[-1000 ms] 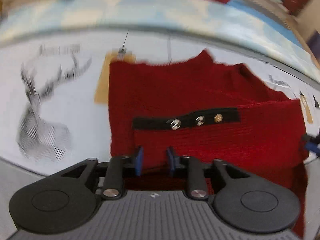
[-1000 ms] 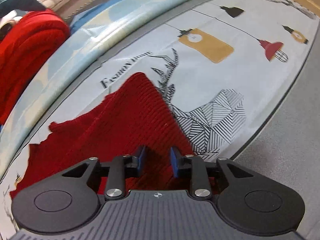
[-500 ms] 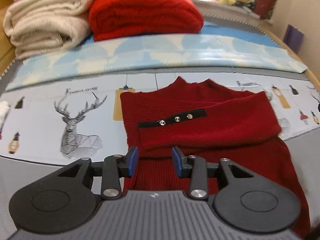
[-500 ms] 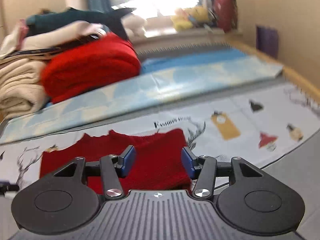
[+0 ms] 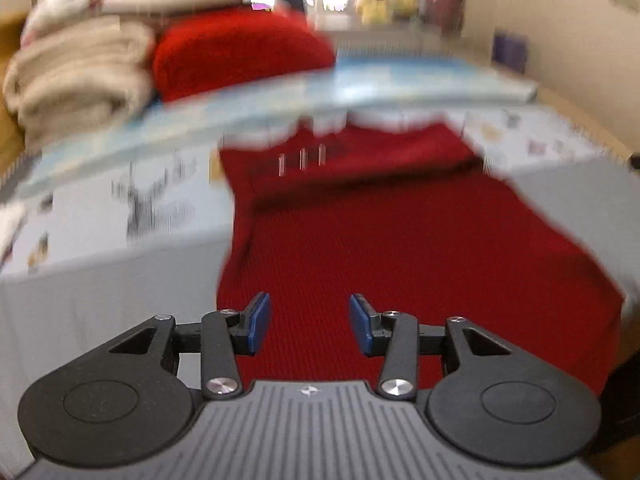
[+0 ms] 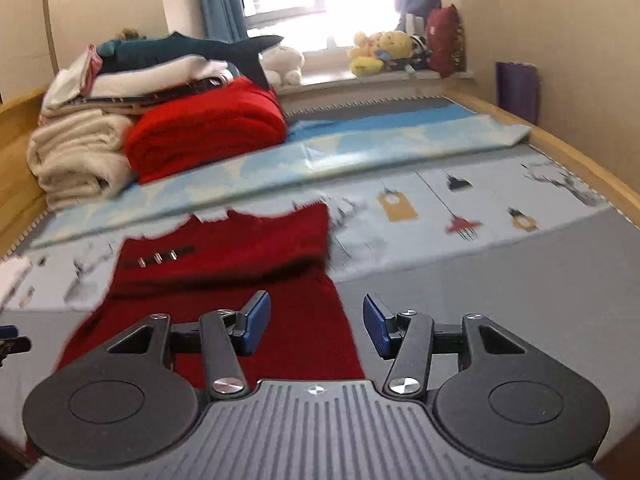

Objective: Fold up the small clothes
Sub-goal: 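Release the sweater and move both tools to its side edge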

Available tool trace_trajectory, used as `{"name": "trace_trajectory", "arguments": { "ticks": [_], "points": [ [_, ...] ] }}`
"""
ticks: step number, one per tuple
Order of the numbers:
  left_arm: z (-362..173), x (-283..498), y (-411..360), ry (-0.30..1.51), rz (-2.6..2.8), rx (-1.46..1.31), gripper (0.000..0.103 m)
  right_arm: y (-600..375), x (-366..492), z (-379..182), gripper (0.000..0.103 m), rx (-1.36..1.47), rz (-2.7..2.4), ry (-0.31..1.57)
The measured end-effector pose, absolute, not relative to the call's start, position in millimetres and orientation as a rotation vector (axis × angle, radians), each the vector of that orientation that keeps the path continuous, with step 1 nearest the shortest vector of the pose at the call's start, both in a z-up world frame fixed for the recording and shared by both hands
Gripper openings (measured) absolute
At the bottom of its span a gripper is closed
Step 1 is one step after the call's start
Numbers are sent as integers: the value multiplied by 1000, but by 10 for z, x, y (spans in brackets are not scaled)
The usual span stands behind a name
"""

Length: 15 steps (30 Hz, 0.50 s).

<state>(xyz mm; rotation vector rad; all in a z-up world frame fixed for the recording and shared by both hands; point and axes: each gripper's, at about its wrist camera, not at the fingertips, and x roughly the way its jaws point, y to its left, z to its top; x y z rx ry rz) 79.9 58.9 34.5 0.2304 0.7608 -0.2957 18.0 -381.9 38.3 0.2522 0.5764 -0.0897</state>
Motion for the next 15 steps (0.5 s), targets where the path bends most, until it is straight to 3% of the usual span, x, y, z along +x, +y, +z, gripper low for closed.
{"name": "trace_trajectory", "arguments": {
  "ticks": [7,9,12,15],
  "points": [
    [461,614,592,736,-294,238,48,-3882,-87,79,53,367,-115,582],
    [508,548,688,711,-304,195,54,-3832,-64,118,53,375,-84,555],
    [341,526,831,758,-275,161,57,-3690,15,66,52,291,-63,571],
    [149,577,864,818,-230,200,53,-3601,117,-12,52,268,-46,602]
  ]
}}
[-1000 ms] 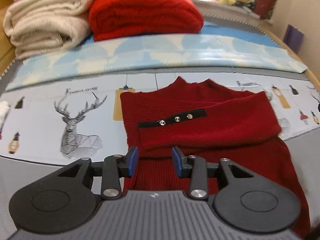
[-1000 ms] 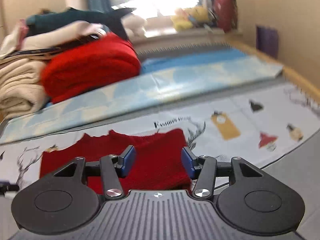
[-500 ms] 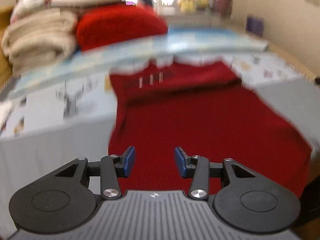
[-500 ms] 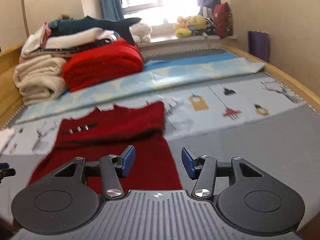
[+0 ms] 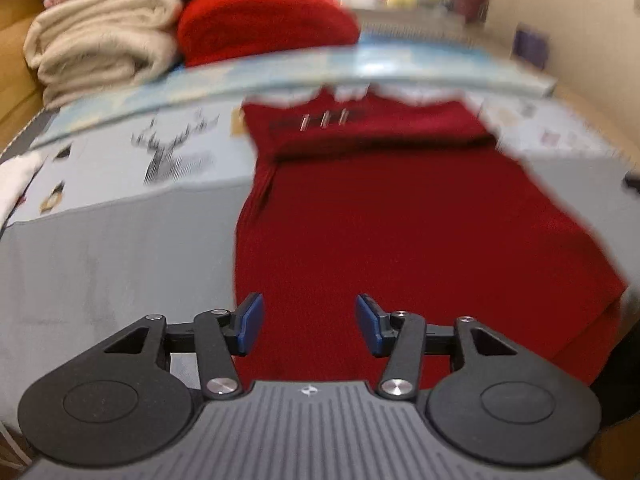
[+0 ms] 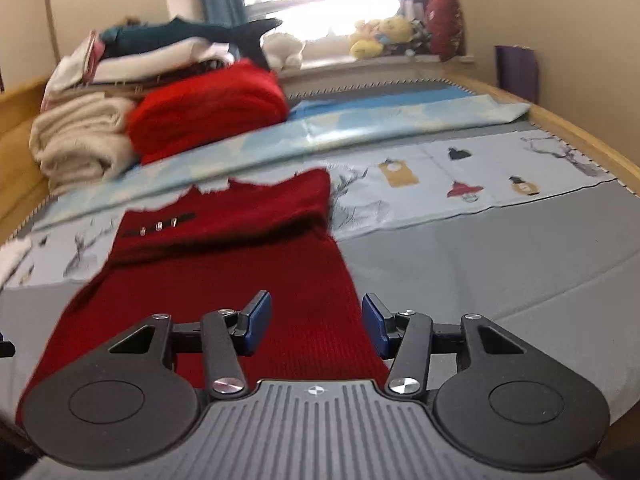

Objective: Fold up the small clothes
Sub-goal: 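Release the sweater and move both tools to its side edge, then pinch the sweater side edge with the left tool while the right tool pinches it too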

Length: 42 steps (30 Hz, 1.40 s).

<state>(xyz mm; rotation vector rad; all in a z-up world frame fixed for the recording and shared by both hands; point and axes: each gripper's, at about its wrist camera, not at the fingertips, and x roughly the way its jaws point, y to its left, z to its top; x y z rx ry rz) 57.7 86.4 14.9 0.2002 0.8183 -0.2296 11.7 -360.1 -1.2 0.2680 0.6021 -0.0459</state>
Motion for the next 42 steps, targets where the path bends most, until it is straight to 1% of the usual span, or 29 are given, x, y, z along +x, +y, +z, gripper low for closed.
{"name": "trace_trajectory", "arguments": {
  "ticks": [2,8,12,19,22,27,35,42],
  "points": [
    [118,617,901,805,-247,191,53,-3555,184,-68,52,255,-44,622],
    [-14,802,1061,912,-187,121,53,-3556,292,-239,52,226,-69,690],
    [-80,936,1214,990,-134,16,53,-3657,322,-321,52,260,-94,732],
    [-175,1029,1566,1077,-43,-160,53,-3804,372,-570,52,290,-165,862],
    [-227,1038,1580,1119,-22,-155,53,-3882,362,-674,52,316,-197,915],
    [-259,1022,1555,1141,-8,-126,53,-3926,393,-860,52,344,-203,1025],
    [-376,1067,1560,1199,24,-103,53,-3887,424,-1008,53,341,-204,1112],
    [-442,1075,1546,1230,5,-88,53,-3845,439,-1007,53,317,-201,1119]
  ]
}}
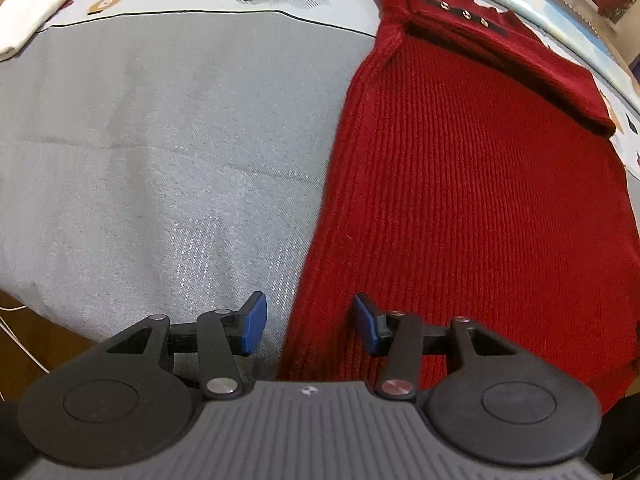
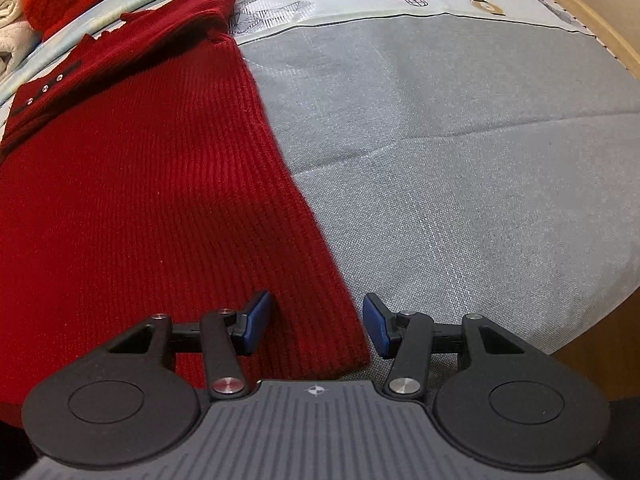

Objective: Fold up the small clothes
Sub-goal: 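Pinch the sweater side edge with the left tool while the right tool pinches it too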

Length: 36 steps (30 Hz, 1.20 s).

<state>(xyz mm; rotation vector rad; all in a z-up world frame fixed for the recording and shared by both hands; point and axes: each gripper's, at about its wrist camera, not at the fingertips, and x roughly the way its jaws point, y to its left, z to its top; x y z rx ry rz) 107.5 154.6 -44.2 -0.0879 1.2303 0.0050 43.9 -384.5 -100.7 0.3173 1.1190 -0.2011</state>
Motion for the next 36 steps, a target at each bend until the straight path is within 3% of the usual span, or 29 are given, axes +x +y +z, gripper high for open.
{"name": "trace_trajectory", "arguments": {
  "ticks": [5,7,9,10,12,13,23,36],
  "points": [
    [-471,1114,1508,1239,-12,-82,53,-3846,449,-1006,46,320,-185,1116],
    [-483,1115,1498,1243,-19,-78,53,-3836,441,-999,31,321,-163,1113],
    [-497,1127,1481,1245,-32,-76,43,-3827,437,-987,18,329,-130,1107],
    [-502,1124,1471,1247,-42,-76,38,-3826,432,-978,15,327,-128,1104],
    [-499,1119,1444,1241,-57,-68,16,-3858,419,-963,14,359,-120,1094],
    [-492,1126,1437,1233,-61,-70,13,-3876,413,-950,13,373,-118,1086],
    [-509,1146,1465,1240,-67,-92,17,-3872,404,-959,14,359,-124,1095],
    [-550,1189,1428,1255,-50,-75,27,-3850,425,-1004,36,322,-154,1124]
  ]
}}
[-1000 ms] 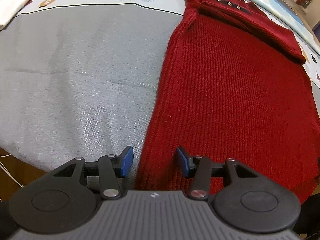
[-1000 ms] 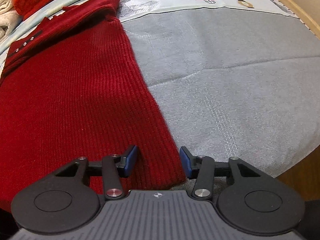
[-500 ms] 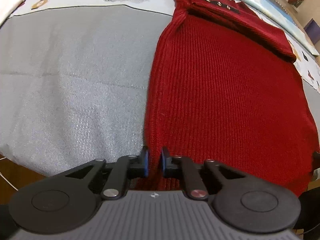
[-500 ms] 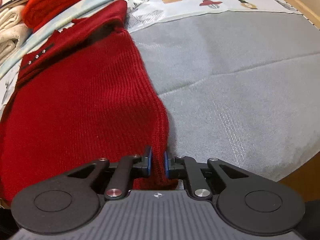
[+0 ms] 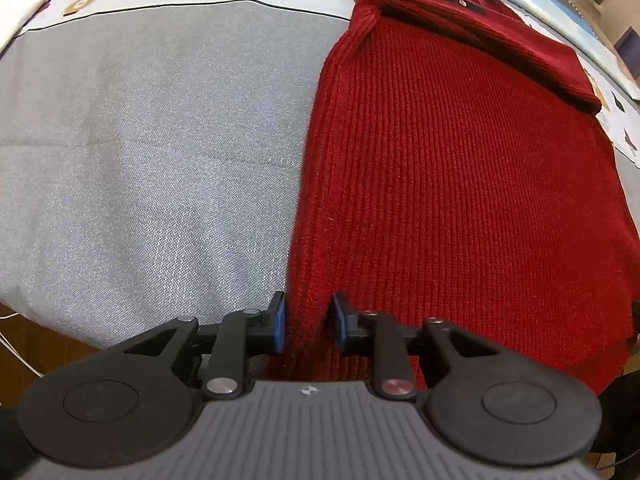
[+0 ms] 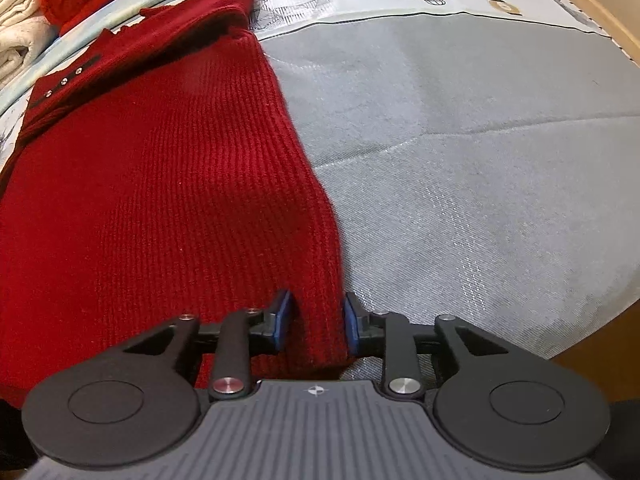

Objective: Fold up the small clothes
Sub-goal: 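Pinch the sweater side edge with the left tool while the right tool pinches it too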

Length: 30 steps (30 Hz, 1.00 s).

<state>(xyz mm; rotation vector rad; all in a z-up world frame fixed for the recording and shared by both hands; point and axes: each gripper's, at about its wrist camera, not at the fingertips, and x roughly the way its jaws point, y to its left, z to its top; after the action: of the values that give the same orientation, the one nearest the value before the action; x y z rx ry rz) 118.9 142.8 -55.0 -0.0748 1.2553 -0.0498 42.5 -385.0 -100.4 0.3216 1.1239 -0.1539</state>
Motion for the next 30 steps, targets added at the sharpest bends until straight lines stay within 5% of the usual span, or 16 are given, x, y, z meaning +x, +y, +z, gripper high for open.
{"name": "trace_trajectory", "arguments": {
  "ticks": [11,16,19,26,30],
  "points": [
    [-536,1161,1406,1253,-54,-69,27,-3815,433,-998,40,290,-150,1131],
    [-513,1144,1395,1237,-69,-59,13,-3794,443,-971,17,281,-108,1116],
    [-455,1123,1434,1208,-69,-84,13,-3829,413,-920,14,315,-99,1080],
    [-492,1130,1410,1237,-72,-60,15,-3857,410,-937,15,314,-97,1093],
    [-510,1123,1387,1246,-71,-38,21,-3786,400,-968,26,287,-110,1121]
  ]
}}
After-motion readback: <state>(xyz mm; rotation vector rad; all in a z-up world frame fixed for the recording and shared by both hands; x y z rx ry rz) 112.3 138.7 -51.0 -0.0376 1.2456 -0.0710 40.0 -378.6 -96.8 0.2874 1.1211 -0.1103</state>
